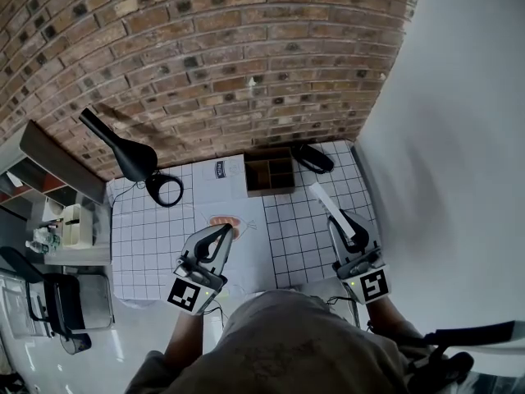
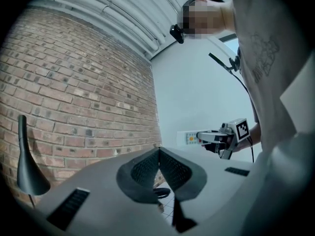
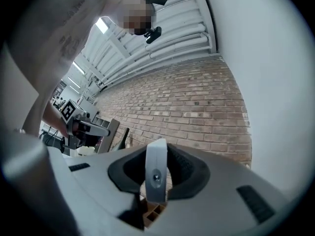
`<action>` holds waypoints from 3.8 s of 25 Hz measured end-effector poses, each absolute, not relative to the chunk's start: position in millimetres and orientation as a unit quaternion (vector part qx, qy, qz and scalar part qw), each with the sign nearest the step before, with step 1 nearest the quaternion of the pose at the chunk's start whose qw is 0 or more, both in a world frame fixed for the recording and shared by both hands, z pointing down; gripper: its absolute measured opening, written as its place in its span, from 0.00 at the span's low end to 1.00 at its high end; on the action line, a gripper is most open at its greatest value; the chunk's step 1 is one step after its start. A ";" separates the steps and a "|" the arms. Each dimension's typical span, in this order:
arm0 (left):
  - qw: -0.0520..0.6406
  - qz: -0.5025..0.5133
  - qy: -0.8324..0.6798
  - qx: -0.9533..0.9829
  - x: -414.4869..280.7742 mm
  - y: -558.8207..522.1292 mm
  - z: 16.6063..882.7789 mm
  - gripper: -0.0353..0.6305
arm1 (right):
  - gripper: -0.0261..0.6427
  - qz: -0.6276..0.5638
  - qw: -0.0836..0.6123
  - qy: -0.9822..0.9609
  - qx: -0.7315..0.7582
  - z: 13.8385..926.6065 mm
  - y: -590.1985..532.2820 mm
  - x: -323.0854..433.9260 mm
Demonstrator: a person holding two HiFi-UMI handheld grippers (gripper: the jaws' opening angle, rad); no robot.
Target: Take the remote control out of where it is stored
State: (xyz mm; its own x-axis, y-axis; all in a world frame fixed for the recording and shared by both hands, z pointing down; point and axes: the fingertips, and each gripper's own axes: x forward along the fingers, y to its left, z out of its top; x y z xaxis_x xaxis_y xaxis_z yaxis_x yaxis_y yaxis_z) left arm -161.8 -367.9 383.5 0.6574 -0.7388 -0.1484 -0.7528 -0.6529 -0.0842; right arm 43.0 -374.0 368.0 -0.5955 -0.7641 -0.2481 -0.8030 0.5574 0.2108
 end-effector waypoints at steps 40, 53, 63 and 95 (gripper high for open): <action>-0.002 0.053 0.410 -0.910 -229.0 -356.4 437.9 0.06 | 0.17 0.110 0.003 0.884 -0.455 401.3 -353.4 -11.3; 0.003 0.041 0.403 -0.914 -223.0 -337.7 439.3 0.06 | 0.17 0.112 0.001 0.886 -0.451 401.6 -314.8 -10.5; 0.013 0.038 0.412 -0.910 -184.9 -285.0 427.1 0.06 | 0.17 0.114 0.025 0.886 -0.448 399.1 -263.0 30.5; 0.037 0.017 0.472 -0.881 -85.8 -85.4 403.0 0.06 | 0.17 0.130 0.076 0.894 -0.423 388.0 -88.7 148.5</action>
